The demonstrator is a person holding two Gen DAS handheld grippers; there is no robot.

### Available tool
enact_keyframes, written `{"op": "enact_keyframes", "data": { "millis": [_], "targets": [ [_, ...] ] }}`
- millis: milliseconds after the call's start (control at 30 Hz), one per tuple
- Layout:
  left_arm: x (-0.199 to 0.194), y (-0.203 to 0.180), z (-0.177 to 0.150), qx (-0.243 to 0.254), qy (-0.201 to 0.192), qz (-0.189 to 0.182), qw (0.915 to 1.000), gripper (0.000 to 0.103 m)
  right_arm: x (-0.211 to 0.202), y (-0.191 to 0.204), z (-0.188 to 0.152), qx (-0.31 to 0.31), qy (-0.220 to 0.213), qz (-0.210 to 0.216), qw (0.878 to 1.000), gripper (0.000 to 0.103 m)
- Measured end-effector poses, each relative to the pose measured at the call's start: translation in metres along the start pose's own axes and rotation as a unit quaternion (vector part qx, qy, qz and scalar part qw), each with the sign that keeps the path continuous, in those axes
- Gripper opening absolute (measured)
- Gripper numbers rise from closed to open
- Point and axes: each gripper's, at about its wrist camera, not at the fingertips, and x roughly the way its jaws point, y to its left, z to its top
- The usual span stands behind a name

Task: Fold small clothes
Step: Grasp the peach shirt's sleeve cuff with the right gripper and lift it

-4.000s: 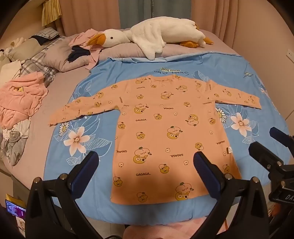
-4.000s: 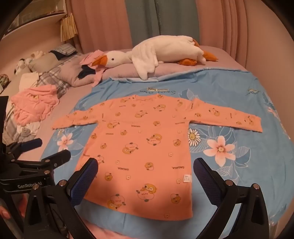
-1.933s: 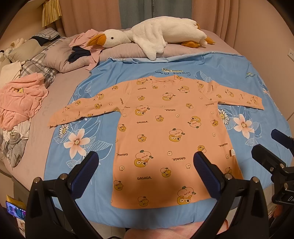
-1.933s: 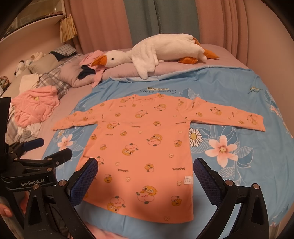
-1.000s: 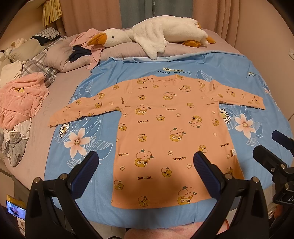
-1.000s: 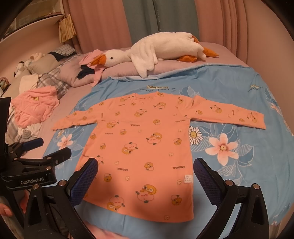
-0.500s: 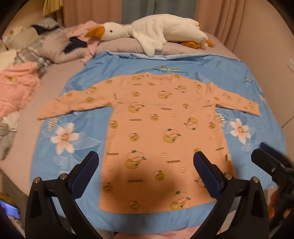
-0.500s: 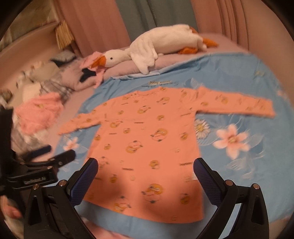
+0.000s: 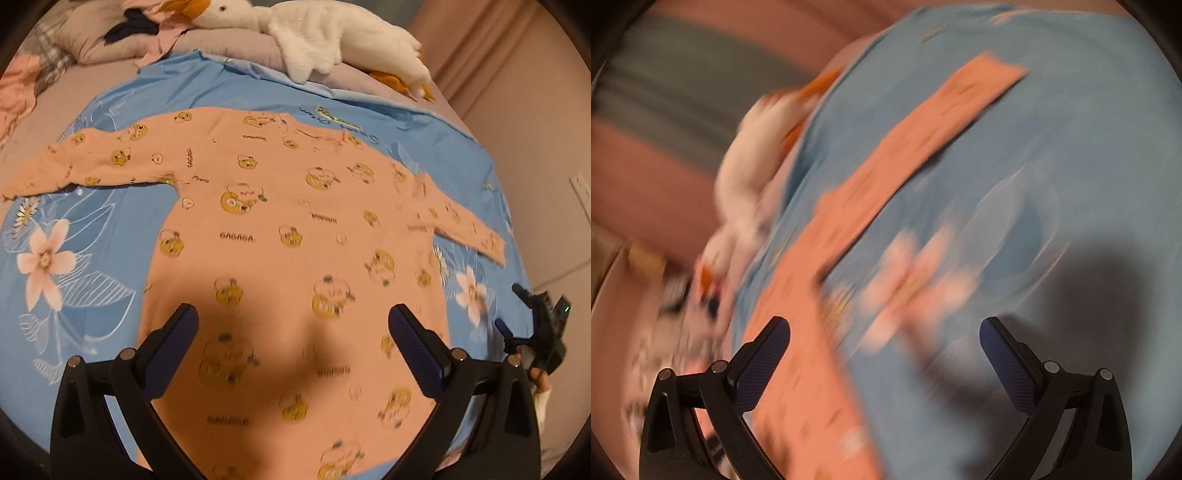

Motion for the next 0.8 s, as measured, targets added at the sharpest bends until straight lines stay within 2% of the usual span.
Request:
{"op": "enact_keyframes", "data": {
  "millis": [67, 100, 233, 300, 367, 433, 467, 500, 533, 600, 667, 733, 800],
  "targets": [
    [0.011, 0.005, 0.013, -0.016, 0.002, -0.008, 0.9998, 0.102, 0.005, -0.019, 0.033, 0.021, -0.027, -0.027, 0.999, 0.102],
    [0.016, 0.007, 0.018, -0.021, 0.001, -0.009, 0.9997, 0.102, 0.008, -0.027, 0.050, 0.038, -0.036, -0.028, 0.998, 0.102],
    [0.027, 0.009, 0.041, -0.025, -0.007, -0.003, 0.9997, 0.102, 0.014, -0.034, 0.086, 0.068, -0.082, -0.020, 0.994, 0.099],
    [0.029, 0.009, 0.054, -0.025, -0.016, -0.002, 0.9996, 0.102, 0.022, -0.039, 0.099, 0.080, -0.087, -0.023, 0.993, 0.091],
    [0.029, 0.010, 0.065, -0.026, -0.029, -0.005, 0.9992, 0.102, 0.034, -0.047, 0.107, 0.101, -0.080, -0.016, 0.992, 0.088],
    [0.026, 0.011, 0.075, -0.032, -0.045, -0.006, 0.9985, 0.102, 0.038, -0.049, 0.111, 0.105, -0.093, -0.011, 0.990, 0.087],
    [0.026, 0.012, 0.079, -0.035, -0.050, -0.008, 0.9981, 0.102, 0.039, -0.048, 0.113, 0.104, -0.096, -0.008, 0.990, 0.083],
    [0.025, 0.014, 0.083, -0.041, -0.055, -0.012, 0.9975, 0.102, 0.041, -0.046, 0.112, 0.103, -0.097, -0.006, 0.990, 0.069],
    [0.027, 0.015, 0.087, -0.044, -0.056, -0.012, 0.9974, 0.102, 0.045, -0.047, 0.116, 0.102, -0.093, -0.007, 0.990, 0.060],
    [0.028, 0.019, 0.093, -0.051, -0.057, -0.013, 0.9970, 0.101, 0.054, -0.055, 0.118, 0.103, -0.087, -0.018, 0.991, 0.026],
    [0.028, 0.024, 0.098, -0.056, -0.059, -0.015, 0.9966, 0.101, 0.055, -0.068, 0.121, 0.122, -0.089, -0.025, 0.988, 0.009],
    [0.027, 0.033, 0.103, -0.065, -0.060, -0.014, 0.9960, 0.101, 0.050, -0.069, 0.119, 0.132, -0.093, -0.018, 0.987, 0.007],
    [0.025, 0.046, 0.107, -0.076, -0.062, -0.009, 0.9951, 0.100, 0.049, -0.051, 0.119, 0.103, -0.096, -0.034, 0.989, 0.005]
  ]
}}
